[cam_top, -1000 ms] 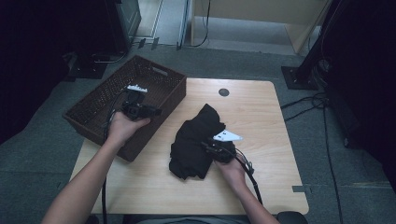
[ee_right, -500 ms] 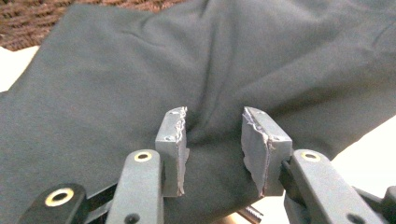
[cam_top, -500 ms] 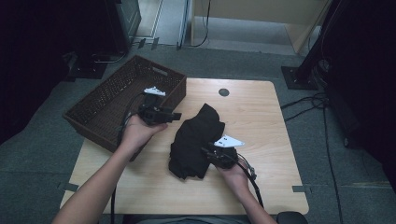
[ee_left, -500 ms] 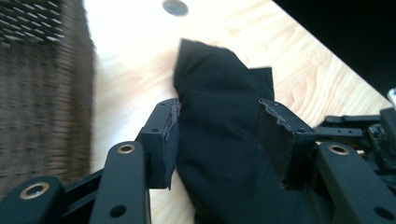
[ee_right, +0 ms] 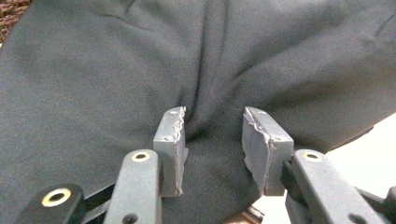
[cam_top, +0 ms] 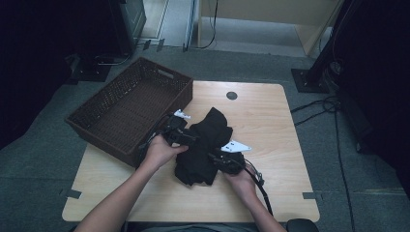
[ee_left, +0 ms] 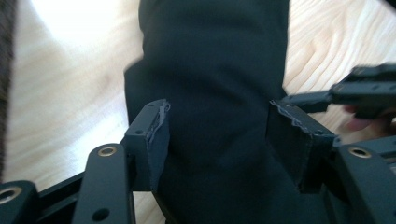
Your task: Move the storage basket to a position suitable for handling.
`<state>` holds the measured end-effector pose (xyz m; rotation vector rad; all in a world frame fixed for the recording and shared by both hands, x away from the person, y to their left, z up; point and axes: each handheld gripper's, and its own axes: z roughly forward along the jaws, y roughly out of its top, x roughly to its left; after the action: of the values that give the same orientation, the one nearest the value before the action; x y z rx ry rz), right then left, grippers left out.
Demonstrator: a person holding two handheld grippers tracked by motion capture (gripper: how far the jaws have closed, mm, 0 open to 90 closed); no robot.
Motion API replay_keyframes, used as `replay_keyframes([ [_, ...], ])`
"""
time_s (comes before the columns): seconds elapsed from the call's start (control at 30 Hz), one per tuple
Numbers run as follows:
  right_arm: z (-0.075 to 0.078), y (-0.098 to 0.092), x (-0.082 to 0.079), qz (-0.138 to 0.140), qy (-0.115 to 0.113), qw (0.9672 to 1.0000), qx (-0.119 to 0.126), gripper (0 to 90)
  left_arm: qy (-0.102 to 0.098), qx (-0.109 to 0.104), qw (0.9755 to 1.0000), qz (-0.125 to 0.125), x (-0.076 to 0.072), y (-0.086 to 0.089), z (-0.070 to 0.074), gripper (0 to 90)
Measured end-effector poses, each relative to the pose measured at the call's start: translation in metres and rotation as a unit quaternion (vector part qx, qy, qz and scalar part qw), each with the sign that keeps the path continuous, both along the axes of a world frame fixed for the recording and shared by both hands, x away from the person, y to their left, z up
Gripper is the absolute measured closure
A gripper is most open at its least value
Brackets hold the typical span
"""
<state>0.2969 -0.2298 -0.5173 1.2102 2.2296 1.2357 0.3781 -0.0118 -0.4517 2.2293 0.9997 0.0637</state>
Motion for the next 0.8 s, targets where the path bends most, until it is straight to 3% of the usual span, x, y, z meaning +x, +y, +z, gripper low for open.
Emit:
replay_keyframes([
  [0.1,-0.001,0.0,0.0,0.001,0.003,1.0,-0.001,59.3,0.006,0.009,0.9999,-0.004,0.0,-0.003,-0.011,35.8],
  [0.23,-0.003,0.001,0.001,0.001,0.004,1.0,0.001,59.5,0.004,0.001,1.0,0.003,0.002,-0.003,-0.019,32.2],
  [0.37,-0.003,0.001,0.0,0.003,0.005,1.0,-0.003,60.0,0.017,-0.007,0.9998,0.009,0.006,-0.001,-0.028,22.2],
  [0.57,-0.003,0.002,0.001,0.011,0.007,0.9998,-0.012,61.4,0.017,-0.012,0.9997,-0.009,0.007,-0.009,-0.036,15.3],
  [0.8,-0.004,0.004,0.006,0.02,0.01,0.9997,-0.014,61.2,0.043,-0.018,0.9988,-0.015,0.016,-0.012,-0.043,8.5],
])
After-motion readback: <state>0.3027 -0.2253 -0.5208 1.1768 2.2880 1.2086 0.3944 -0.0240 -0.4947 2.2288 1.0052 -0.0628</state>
